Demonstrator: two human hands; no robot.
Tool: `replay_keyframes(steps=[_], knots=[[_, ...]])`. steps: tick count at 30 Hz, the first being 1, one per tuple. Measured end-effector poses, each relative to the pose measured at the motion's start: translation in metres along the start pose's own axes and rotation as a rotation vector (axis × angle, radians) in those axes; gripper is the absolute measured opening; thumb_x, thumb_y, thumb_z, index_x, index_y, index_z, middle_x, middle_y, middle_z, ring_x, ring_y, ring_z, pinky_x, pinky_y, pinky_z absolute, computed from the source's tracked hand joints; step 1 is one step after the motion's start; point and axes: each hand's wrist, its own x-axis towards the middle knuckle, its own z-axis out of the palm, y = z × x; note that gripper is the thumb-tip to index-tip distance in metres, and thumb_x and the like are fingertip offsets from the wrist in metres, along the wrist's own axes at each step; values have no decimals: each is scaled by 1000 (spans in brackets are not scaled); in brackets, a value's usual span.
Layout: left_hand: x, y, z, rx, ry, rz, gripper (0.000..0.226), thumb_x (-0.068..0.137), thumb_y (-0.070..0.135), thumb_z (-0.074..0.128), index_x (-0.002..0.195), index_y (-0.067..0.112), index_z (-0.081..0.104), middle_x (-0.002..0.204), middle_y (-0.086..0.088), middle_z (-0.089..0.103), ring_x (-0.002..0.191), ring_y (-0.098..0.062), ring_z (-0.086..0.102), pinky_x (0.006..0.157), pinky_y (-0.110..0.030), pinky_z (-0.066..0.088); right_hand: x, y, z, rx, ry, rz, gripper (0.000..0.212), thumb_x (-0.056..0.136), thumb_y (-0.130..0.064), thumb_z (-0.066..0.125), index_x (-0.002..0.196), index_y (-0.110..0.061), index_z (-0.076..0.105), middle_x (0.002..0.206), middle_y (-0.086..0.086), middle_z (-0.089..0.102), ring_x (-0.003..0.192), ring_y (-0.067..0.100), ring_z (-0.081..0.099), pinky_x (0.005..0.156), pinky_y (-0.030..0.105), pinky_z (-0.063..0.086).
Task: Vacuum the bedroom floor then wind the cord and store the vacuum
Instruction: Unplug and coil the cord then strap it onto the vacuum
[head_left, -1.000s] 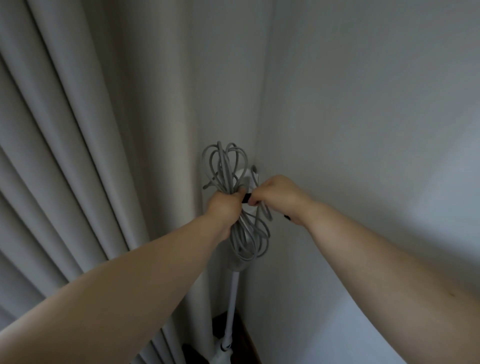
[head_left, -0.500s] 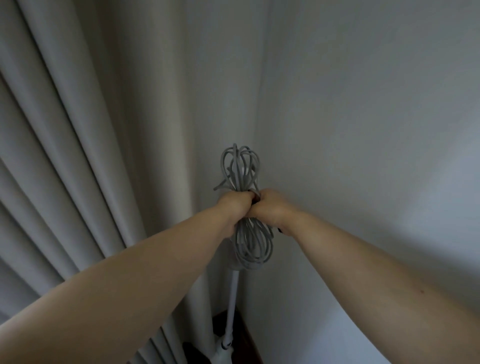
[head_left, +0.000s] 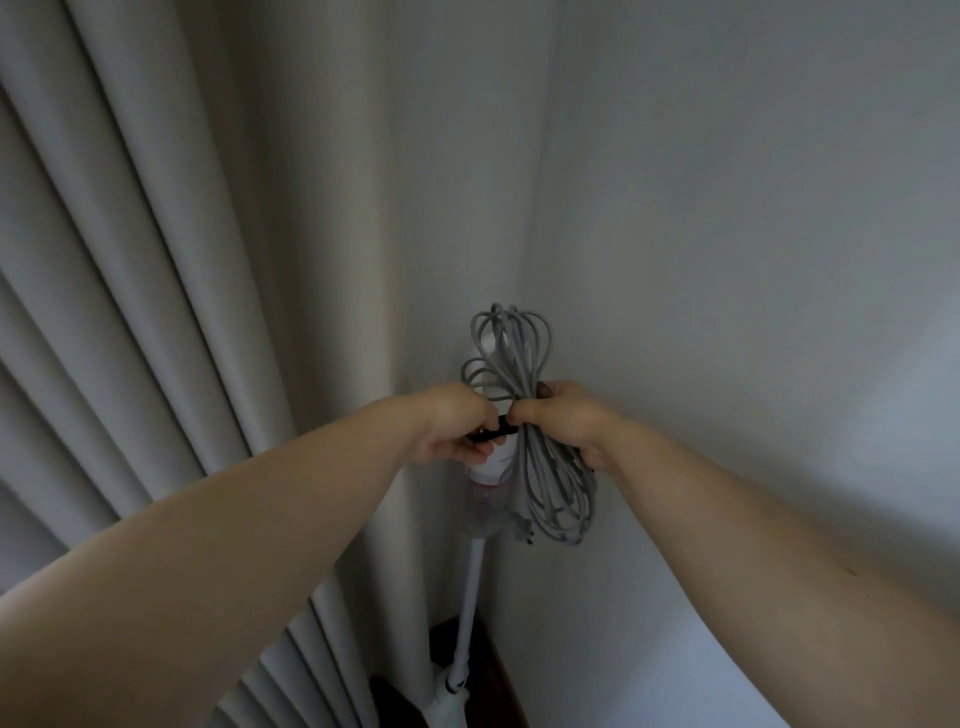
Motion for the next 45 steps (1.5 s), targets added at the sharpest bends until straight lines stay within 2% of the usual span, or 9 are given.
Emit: replay_keyframes(steps=[4, 7, 16, 22, 29, 33, 36, 40, 45], knots=[[-1, 4, -2, 423, 82, 132, 18, 92, 23, 62, 77, 14, 59, 71, 0, 53, 61, -11, 47, 56, -21, 40, 1, 1, -4, -28, 17, 7, 23, 82, -10, 66, 105, -8, 69, 95, 12, 70, 83, 25, 67, 73, 32, 57], [-2, 8, -6, 541, 110, 165, 32, 90, 37, 65, 94, 6, 70, 91, -8, 64, 88, -20, 59, 81, -26, 47, 2, 8, -7, -6, 70, 28, 18, 87, -13, 64, 104, -9, 66, 86, 6, 67, 73, 18, 63, 58, 22, 52], [-3, 6, 24, 202, 87, 350, 27, 100, 27, 50, 76, 15, 51, 69, 2, 51, 65, -7, 47, 61, -21, 39, 7, 3, 6, 391, 44, 201, 53, 86, -54, 61, 112, -9, 68, 106, 17, 71, 96, 29, 69, 88, 43, 56], [1, -1, 33, 69, 169, 399, 29, 99, 15, 49, 71, 16, 55, 70, -2, 54, 70, -16, 52, 67, -26, 42, -3, -3, 6, 663, -184, 217, 74, 91, -70, 29, 104, -8, 67, 102, 15, 69, 93, 24, 65, 75, 36, 51], [11, -7, 26, 93, 227, 395, 22, 84, 11, 70, 65, 19, 63, 74, -7, 67, 75, -21, 64, 79, -33, 55, -11, -9, 8, 666, -262, 281, 76, 90, -71, 30, 107, -6, 67, 96, 17, 71, 86, 27, 67, 75, 35, 54], [18, -15, 23, 73, 336, 386, 31, 77, 15, 79, 59, 17, 54, 58, 1, 57, 58, -16, 53, 66, -29, 48, -10, -12, 12, 687, -272, 273, 81, 87, -74, 32, 118, -5, 63, 108, 15, 67, 96, 27, 64, 81, 36, 52], [21, -18, 22, 39, 409, 385, 37, 72, 17, 81, 70, 20, 44, 72, 1, 55, 65, -15, 51, 62, -27, 43, -7, -12, 14, 661, -283, 256, 86, 84, -79, 30, 121, -10, 65, 112, 14, 69, 104, 27, 64, 84, 37, 51], [23, -22, 23, 47, 411, 376, 36, 75, 14, 76, 100, 15, 50, 104, -6, 61, 96, -21, 61, 81, -30, 51, -1, -10, 21, 660, -299, 252, 87, 82, -81, 29, 129, -15, 61, 126, 15, 63, 117, 28, 59, 95, 38, 48], [30, -26, 14, 145, 374, 338, 34, 88, 7, 59, 120, 6, 48, 117, -15, 62, 107, -27, 60, 92, -34, 51, -5, -10, 24, 563, -285, 231, 62, 95, -62, 31, 122, -16, 61, 112, 6, 66, 74, 13, 62, 57, 22, 43]])
